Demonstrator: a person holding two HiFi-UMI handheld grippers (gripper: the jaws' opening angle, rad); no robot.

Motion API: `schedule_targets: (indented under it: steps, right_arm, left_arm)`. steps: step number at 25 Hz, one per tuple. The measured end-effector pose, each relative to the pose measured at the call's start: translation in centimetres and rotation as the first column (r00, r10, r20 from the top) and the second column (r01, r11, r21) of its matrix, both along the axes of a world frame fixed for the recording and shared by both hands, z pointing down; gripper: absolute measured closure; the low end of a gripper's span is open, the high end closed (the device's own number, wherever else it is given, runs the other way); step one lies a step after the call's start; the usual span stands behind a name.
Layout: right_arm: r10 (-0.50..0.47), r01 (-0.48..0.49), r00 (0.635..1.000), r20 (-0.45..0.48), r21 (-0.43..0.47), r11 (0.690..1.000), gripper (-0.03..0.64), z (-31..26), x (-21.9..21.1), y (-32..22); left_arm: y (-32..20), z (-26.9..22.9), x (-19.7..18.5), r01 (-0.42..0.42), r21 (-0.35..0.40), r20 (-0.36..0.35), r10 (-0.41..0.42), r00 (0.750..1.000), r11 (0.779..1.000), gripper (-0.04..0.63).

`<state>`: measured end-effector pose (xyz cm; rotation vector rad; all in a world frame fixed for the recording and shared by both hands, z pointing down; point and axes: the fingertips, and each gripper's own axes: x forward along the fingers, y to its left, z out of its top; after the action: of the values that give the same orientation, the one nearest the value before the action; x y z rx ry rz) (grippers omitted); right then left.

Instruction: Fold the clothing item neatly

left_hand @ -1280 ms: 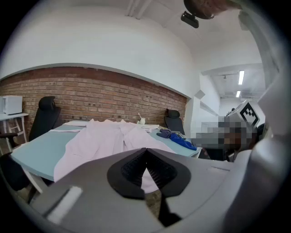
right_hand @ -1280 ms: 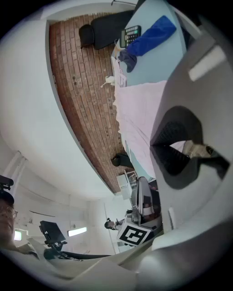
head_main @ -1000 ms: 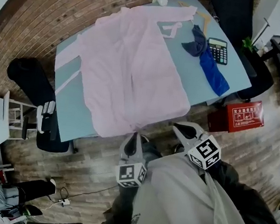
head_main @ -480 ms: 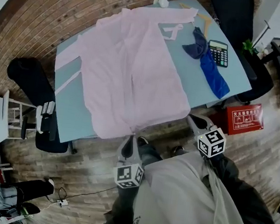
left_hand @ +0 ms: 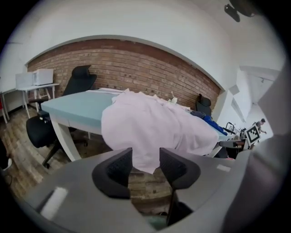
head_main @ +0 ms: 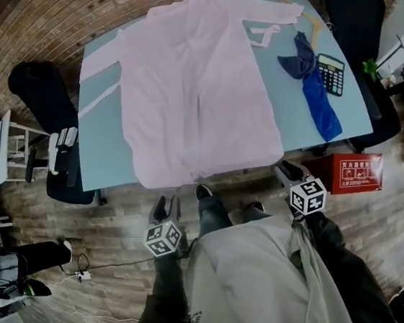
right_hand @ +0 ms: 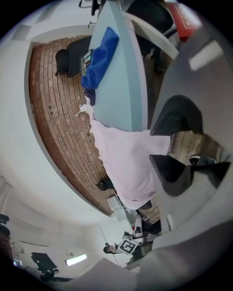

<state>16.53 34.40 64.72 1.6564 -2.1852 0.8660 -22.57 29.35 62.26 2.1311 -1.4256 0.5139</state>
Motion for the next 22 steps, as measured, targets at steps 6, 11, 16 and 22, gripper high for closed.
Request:
schedule_targets:
  steps: [6,11,16,22]
  right_arm:
    - [0.031,-0.03,0.999,0.036,-0.037,0.999,0.402,2.5,0.7,-1.4]
    - [0.026,-0.02,0.995,0.095,-0.07,0.997,0.402,3.6,0.5,-3.4]
    - [-0.015,0.02,0.999,0.048,-0.097,0.995,0.442,3.4,-0.4,-4.0]
    - [-0.1,0.106,0.993,0.054,-0.125,0.986,0.594,2.3,-3.2,-2.7]
  left_arm:
    - [-2.1,4.9,-5.3,0.068,-0.129,-0.02,-0.071,0.997,0.989,0.223]
    - [-4.8,6.7,-6.1,0.013,-0.179,-0.112,-0.034,0.993,0.984,0.167]
    - [-6.3,7.9,-4.5,-0.135,-0.197,-0.158,0.105,0.982,0.971,0.155]
    - [-5.9,6.6,-1.4,-0.259,-0.159,-0.183,0.23,0.956,0.953,0.471]
